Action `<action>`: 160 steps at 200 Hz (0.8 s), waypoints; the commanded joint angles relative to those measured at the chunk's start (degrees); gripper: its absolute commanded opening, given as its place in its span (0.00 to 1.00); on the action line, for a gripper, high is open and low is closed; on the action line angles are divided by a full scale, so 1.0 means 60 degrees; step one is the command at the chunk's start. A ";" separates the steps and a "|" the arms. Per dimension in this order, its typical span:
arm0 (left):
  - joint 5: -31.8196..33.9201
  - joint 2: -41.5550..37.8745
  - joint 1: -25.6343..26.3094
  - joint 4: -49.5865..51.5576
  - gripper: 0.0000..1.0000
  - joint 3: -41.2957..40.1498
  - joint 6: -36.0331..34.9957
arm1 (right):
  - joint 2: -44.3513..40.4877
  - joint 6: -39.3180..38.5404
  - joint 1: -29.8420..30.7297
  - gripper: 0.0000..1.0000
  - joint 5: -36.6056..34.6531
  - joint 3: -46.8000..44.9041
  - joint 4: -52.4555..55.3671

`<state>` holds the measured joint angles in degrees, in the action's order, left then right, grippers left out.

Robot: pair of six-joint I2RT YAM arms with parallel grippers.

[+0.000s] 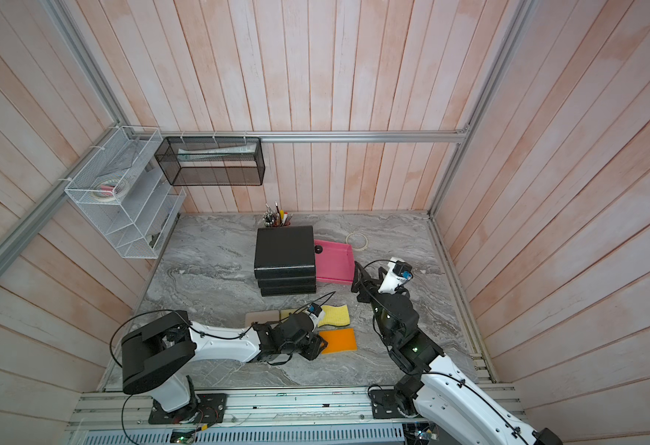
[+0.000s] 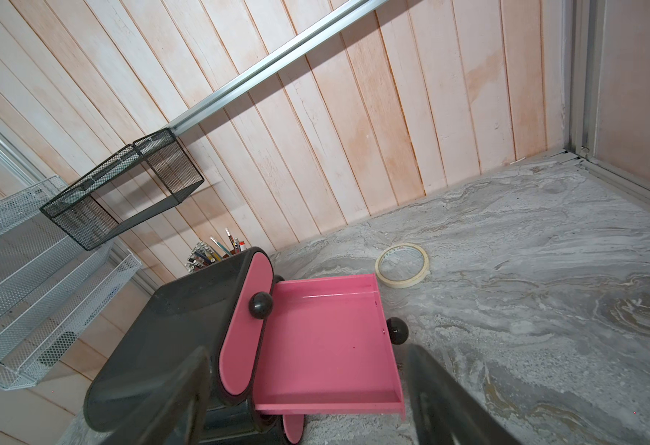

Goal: Take the sponge out of the drawer
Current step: Place the sponge at the center of the board, then close the drawer of the storage box.

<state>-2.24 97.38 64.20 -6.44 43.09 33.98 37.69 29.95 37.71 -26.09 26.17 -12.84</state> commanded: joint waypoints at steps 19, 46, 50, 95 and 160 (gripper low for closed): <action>0.0372 -0.0322 0.0029 0.0620 0.45 0.0011 -0.0170 | -0.0142 -0.0019 -0.0085 0.81 -0.0107 -0.0187 -0.0042; 0.0388 -0.0702 0.0022 0.0581 0.45 -0.0047 -0.0182 | -0.0149 0.0003 -0.0117 0.81 -0.0089 -0.0210 -0.0042; 0.0384 -0.0792 0.0028 0.0572 0.45 -0.0069 -0.0183 | -0.0146 0.0003 -0.0117 0.81 -0.0078 -0.0216 -0.0042; 0.0347 -0.2687 0.0022 -0.0056 0.50 -0.0593 -0.0453 | -0.0144 0.0021 -0.0148 0.81 -0.0041 -0.0213 -0.0027; 0.0525 -0.5513 -0.0981 0.0425 0.55 -0.0907 -0.1258 | 0.0566 0.0133 -0.0893 0.83 0.0600 -0.0108 -0.0030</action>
<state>-0.56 69.10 61.65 -4.97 39.18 29.91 38.76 30.04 34.92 -25.36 25.23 -13.10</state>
